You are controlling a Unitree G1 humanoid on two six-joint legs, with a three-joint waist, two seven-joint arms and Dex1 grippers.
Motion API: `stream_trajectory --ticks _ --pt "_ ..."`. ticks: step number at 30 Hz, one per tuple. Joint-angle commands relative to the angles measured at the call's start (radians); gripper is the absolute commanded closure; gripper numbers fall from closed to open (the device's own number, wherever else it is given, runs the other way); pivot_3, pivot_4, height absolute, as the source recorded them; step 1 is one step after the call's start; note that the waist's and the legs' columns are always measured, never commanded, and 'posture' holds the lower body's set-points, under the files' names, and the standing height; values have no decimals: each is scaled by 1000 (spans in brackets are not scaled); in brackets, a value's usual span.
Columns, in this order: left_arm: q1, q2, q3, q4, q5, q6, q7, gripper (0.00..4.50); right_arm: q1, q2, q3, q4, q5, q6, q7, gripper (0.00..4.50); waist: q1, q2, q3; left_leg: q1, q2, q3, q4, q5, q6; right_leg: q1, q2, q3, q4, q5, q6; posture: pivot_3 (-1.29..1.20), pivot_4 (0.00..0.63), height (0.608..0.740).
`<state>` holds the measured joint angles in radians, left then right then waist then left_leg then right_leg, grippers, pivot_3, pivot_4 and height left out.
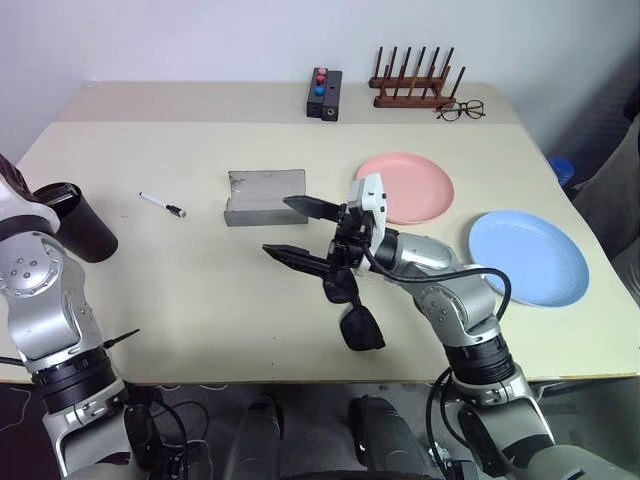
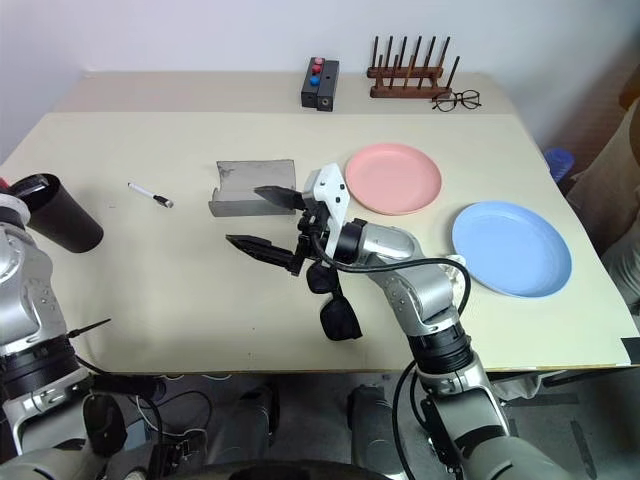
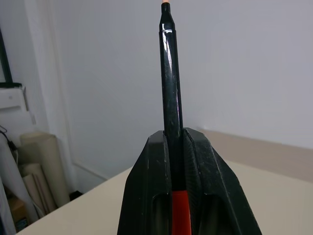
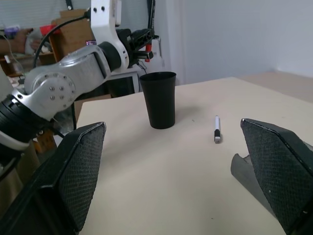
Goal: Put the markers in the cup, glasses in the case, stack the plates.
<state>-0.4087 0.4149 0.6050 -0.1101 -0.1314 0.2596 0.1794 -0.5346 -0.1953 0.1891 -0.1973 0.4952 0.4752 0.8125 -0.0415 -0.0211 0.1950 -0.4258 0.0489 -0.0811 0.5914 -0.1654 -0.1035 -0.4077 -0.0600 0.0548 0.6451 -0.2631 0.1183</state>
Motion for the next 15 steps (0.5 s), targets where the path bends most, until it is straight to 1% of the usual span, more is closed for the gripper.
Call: stream_trajectory --ticks 1,6,15 --pt "16 10 2 8 11 -52 1 4455 5 5 -6 -56 22 1 -9 0 0 0 0 0 0 0 0 0 0 0 0 0 0 0 0 0 150 740" --pt "38 15 -11 50 28 -102 -3 4455 13 2 -6 -65 23 6 -14 0 1 0 0 0 0 0 0 0 0 0 0 0 0 0 0 0 150 740" --pt "53 8 -24 100 23 -141 0 4455 8 -2 -3 -60 19 5 -10 0 0 0 0 0 0 0 0 0 0 0 0 0 0 0 -1 0 150 740"
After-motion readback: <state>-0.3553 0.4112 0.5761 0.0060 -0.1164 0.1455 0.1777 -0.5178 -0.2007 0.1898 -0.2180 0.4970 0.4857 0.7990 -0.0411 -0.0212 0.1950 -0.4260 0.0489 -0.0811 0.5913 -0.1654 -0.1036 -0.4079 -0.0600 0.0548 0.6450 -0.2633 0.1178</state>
